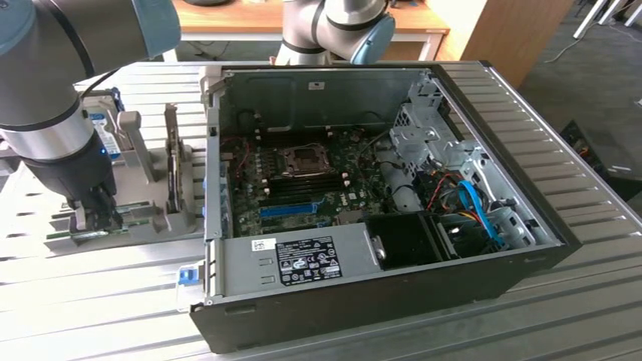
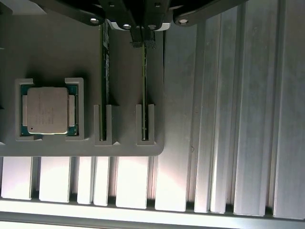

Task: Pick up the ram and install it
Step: 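Pick up the ram and move it above insertion slot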

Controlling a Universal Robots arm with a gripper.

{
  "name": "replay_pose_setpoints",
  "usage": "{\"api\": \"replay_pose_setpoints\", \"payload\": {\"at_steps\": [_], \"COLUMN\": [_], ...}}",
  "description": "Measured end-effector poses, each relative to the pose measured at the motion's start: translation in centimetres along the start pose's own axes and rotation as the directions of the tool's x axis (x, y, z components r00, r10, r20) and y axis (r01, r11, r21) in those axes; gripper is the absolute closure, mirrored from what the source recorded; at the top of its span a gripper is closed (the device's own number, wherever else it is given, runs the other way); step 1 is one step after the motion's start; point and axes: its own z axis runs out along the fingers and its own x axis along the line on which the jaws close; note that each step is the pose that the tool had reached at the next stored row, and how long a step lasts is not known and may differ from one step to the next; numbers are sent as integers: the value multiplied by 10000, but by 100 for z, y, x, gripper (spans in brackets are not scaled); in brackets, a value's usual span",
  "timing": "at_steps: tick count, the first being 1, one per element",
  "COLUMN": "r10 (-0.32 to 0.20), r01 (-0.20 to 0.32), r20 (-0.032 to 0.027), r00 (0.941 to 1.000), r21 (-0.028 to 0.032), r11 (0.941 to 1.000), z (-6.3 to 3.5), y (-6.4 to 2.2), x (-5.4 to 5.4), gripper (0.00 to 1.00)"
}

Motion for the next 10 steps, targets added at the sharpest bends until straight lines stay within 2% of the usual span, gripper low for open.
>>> {"api": "replay_pose_setpoints", "payload": {"at_steps": [6, 10], "r10": [0, 0], "r01": [0, 0], "r20": [0, 0], "r00": [10000, 10000], "r21": [1, 0], "r11": [10000, 10000], "z": [-2, -61], "y": [0, 1], "x": [0, -1], "gripper": [88, 88]}}
